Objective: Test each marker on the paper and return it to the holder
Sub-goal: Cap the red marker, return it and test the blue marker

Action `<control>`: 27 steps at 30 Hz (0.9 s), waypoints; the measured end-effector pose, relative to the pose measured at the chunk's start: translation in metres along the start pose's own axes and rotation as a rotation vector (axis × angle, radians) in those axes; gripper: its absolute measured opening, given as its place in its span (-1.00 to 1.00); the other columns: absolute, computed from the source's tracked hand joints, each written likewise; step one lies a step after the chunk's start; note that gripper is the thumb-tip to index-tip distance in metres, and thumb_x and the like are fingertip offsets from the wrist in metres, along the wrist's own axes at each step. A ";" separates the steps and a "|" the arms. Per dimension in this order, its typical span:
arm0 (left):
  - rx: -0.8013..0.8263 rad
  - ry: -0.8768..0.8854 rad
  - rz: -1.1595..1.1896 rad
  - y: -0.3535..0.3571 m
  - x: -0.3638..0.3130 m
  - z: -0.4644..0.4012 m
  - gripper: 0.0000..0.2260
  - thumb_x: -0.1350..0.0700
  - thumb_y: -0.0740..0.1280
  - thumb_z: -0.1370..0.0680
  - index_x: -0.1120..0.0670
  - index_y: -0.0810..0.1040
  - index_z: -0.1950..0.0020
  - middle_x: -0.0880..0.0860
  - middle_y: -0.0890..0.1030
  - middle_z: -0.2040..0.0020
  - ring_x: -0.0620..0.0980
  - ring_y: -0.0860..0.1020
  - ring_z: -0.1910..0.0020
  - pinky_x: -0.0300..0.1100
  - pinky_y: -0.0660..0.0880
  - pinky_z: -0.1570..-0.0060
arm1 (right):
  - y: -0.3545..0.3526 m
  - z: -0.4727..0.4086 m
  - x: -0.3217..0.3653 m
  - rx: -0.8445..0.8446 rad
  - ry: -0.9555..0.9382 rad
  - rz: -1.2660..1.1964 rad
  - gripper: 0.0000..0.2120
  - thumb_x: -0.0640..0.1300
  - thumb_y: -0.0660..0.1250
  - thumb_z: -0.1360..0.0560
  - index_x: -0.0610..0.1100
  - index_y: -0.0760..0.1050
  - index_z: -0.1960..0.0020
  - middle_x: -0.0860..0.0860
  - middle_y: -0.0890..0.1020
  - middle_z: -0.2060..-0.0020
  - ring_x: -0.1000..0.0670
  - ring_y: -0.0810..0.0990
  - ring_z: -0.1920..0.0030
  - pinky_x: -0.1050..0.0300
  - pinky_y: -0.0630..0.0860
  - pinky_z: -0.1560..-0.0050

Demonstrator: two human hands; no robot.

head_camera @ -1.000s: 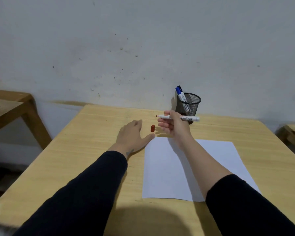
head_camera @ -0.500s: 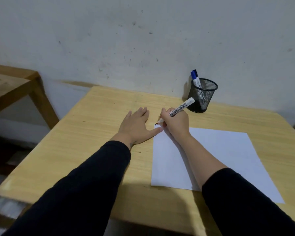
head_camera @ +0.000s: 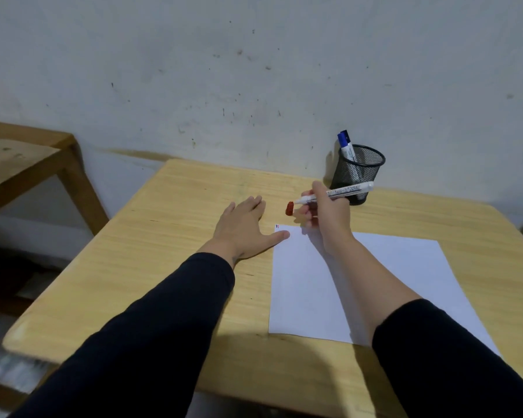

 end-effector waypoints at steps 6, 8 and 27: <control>-0.193 0.080 0.064 -0.022 -0.021 -0.018 -0.49 -0.15 0.28 -0.52 -0.12 0.29 -0.45 -0.03 0.41 -0.40 0.00 0.36 -0.38 -0.03 0.25 -0.31 | -0.028 -0.012 0.040 0.131 0.024 0.114 -0.81 -0.24 0.21 -0.52 -0.25 0.56 0.18 -0.09 0.53 0.34 0.01 0.46 0.42 0.16 0.51 0.29; -0.204 0.210 -0.036 -0.029 -0.037 -0.024 -0.57 -0.01 0.27 -0.57 -0.15 0.33 -0.44 -0.01 0.45 -0.34 0.03 0.39 -0.31 -0.05 0.32 -0.18 | -0.037 -0.012 0.045 0.143 0.005 0.115 -0.82 -0.27 0.22 -0.52 -0.30 0.58 0.12 -0.10 0.55 0.32 0.01 0.49 0.36 0.17 0.54 0.24; -0.122 -0.041 1.404 -0.061 -0.093 -0.046 -0.81 0.27 0.38 -0.50 0.23 0.63 -0.11 0.06 0.68 0.16 -0.16 0.66 0.25 -0.37 0.60 0.18 | -0.068 -0.005 0.078 0.106 -0.046 -0.351 -0.88 -0.36 0.42 -0.42 -0.39 0.56 0.07 -0.21 0.67 0.18 -0.10 0.65 0.15 0.19 0.65 0.09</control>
Point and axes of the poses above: each hand's wrist, its own z-axis away from the middle knuckle, its own y-axis out of the palm, x = y × z, the point moved 2 cm from there along -z, towards the middle knuckle
